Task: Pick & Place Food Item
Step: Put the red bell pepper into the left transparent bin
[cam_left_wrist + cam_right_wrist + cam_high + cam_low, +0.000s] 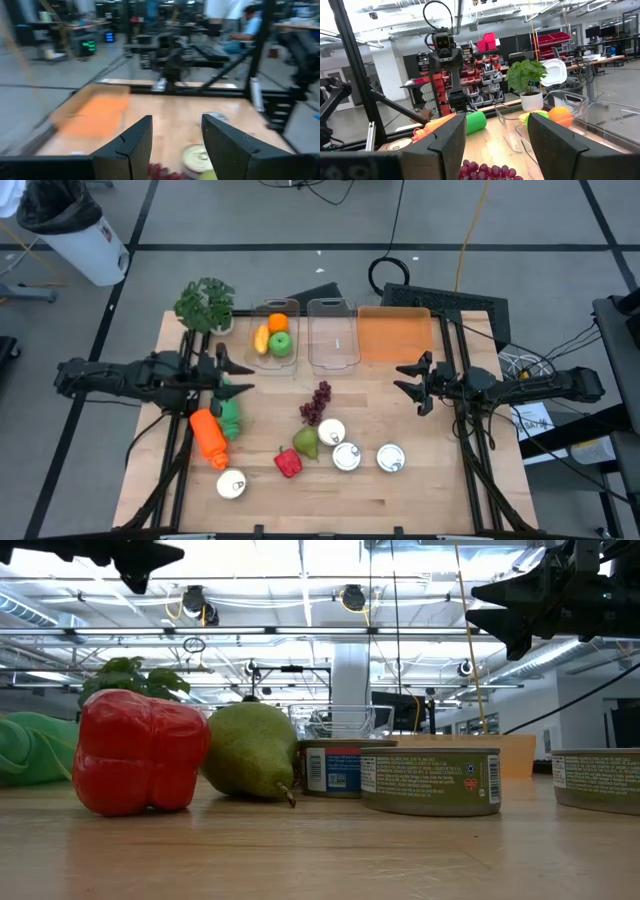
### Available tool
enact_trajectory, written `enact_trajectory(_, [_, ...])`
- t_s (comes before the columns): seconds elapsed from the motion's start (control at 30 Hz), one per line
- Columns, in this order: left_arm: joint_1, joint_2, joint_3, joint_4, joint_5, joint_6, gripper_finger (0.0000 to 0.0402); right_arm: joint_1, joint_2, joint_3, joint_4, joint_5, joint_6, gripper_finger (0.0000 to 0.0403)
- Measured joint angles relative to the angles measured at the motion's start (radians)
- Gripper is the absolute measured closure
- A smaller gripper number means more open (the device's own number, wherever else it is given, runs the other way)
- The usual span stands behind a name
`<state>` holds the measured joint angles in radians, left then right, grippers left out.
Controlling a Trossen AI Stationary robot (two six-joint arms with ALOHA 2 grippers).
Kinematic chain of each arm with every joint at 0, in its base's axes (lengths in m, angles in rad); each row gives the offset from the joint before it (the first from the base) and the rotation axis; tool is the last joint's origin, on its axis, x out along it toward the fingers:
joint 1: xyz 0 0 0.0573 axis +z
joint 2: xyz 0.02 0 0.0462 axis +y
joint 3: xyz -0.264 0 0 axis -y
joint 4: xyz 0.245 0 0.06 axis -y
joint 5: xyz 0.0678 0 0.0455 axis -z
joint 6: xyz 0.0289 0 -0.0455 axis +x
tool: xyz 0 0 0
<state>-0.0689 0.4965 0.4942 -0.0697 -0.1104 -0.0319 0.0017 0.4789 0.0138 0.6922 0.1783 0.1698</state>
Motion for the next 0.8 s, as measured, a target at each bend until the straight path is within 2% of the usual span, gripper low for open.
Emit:
enact_trajectory(0.17, [0.0, -0.001, -0.03, -0.024, -0.059, -0.015, 0.0218, 0.0, 0.0, 0.0, 0.0, 0.0, 0.001, 0.0204])
enact_trajectory(0.3, [0.003, -0.032, -0.102, 0.033, -0.082, -0.031, 0.0217, 0.0, 0.0, 0.0, 0.0, 0.0, 0.001, 0.0204])
enact_trajectory(0.5, [0.004, -0.141, -0.18, 0.071, -0.106, -0.039, 0.0218, 0.0, 0.0, 0.0, -0.001, 0.0, 0.001, 0.0204])
enact_trajectory(0.8, [0.004, -0.297, -0.188, -0.024, -0.128, -0.025, 0.0217, 0.0, 0.0, 0.0, -0.001, 0.0, 0.001, 0.0204])
